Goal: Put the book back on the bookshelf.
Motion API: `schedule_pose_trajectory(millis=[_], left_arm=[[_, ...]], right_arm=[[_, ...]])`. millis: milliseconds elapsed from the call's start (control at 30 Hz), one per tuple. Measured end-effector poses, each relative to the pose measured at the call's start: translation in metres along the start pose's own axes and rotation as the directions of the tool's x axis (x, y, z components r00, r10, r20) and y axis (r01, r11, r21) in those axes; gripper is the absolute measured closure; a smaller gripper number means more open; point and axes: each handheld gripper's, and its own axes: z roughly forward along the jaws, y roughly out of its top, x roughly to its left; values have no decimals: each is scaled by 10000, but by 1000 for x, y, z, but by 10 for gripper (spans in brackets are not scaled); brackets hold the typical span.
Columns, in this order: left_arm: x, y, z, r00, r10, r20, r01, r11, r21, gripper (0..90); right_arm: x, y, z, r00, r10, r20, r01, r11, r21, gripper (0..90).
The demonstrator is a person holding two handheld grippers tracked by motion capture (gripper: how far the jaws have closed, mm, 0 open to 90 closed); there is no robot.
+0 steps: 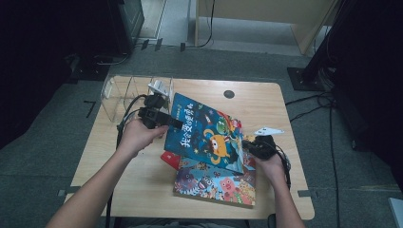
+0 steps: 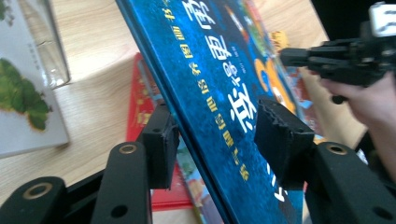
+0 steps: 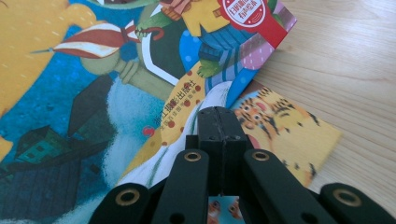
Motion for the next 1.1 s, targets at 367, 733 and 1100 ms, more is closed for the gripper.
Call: schedule_pose_trajectory(millis=[367, 733, 1100], left_arm=[[-3, 27, -13, 9977, -516, 429, 496, 9976, 473, 625], [-4, 51, -13, 9855, -776, 1510, 559, 9881, 1432, 755], [-8, 64, -39, 9909, -811, 1077, 577, 9771, 2049, 818]], right_arm=[[13, 4, 11, 9991, 32, -422, -40, 9998, -197, 900], [28, 9, 20, 9953, -717, -655, 702, 9972, -241, 878], [7, 6, 1, 9997, -108, -216, 92, 9972, -747, 799]])
